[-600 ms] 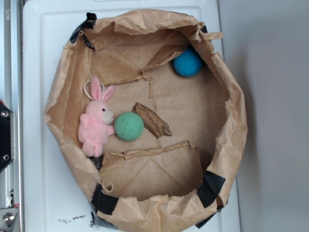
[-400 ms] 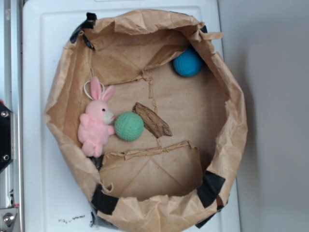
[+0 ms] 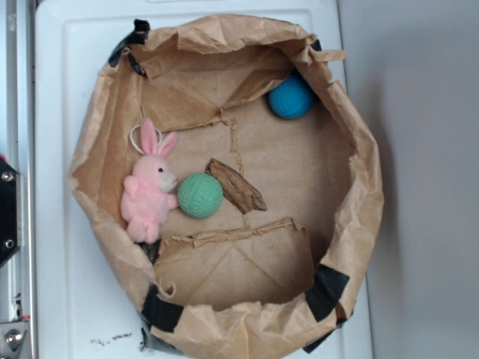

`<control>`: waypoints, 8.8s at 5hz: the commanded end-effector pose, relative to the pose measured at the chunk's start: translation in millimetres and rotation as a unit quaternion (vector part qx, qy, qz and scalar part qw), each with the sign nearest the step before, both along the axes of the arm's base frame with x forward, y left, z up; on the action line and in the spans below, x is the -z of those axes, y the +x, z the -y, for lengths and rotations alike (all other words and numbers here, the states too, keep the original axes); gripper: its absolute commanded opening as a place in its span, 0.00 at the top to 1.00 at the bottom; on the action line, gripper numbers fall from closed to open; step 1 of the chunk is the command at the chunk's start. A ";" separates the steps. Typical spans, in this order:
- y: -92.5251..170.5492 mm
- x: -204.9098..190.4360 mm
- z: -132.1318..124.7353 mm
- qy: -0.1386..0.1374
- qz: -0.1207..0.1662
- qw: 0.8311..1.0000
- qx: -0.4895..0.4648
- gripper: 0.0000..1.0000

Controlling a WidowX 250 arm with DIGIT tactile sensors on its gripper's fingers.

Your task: Grab the green ball.

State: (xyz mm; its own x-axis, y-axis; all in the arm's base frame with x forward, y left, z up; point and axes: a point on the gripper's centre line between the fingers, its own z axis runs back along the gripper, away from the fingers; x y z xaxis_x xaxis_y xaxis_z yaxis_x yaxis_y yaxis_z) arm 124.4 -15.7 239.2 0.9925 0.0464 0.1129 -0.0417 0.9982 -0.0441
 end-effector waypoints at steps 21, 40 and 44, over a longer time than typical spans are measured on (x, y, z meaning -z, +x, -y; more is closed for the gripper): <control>130.2 156.7 -44.5 0.051 -0.004 0.999 0.004 0.00; 127.8 173.7 -29.3 -0.006 0.001 1.000 0.002 1.00; 116.4 102.9 -39.0 -0.026 0.015 0.999 -0.034 1.00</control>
